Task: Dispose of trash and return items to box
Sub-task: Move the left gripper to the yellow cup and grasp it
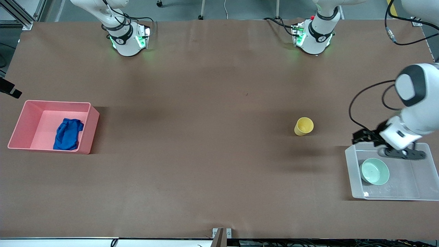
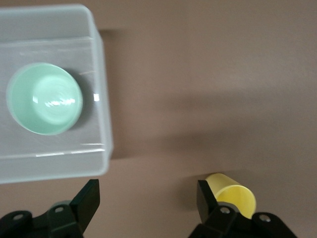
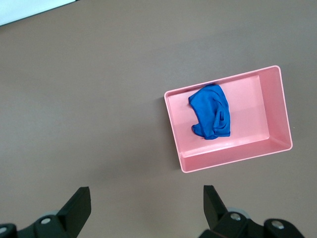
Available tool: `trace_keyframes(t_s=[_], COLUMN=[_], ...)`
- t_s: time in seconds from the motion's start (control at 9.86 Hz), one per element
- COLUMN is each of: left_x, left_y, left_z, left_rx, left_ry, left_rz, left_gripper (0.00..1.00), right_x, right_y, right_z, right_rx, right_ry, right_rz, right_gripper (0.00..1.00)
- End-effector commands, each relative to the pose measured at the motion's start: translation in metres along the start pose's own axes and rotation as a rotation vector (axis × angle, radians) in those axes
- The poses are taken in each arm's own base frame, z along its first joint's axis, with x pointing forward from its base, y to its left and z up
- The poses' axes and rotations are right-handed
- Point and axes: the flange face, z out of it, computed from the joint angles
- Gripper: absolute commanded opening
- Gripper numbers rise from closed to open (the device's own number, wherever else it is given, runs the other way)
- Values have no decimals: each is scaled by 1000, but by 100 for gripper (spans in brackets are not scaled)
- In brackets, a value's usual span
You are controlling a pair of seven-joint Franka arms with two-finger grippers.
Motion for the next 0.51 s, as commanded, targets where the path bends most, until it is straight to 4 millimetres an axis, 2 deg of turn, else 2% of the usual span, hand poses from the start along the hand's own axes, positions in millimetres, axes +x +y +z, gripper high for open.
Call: trace_keyframes(t_s=[0.0, 0.2, 0.3, 0.41], left_x=[-33, -47, -52, -62], left_y=[22, 27, 41, 45], left_z=[59, 91, 104, 118], left_rx=[-4, -1, -3, -2], left_ry=[5, 22, 18, 32], left_rz=[-16, -11, 0, -22], left_gripper=[88, 88, 88, 88], right_x=[-1, -2, -3, -3], right_y=[6, 3, 0, -2], right_z=[0, -1, -2, -1], right_rx=[18, 3, 2, -4], right_ry=[-8, -7, -5, -6], right_rz=[-23, -37, -41, -47], right_gripper=[100, 100, 100, 100])
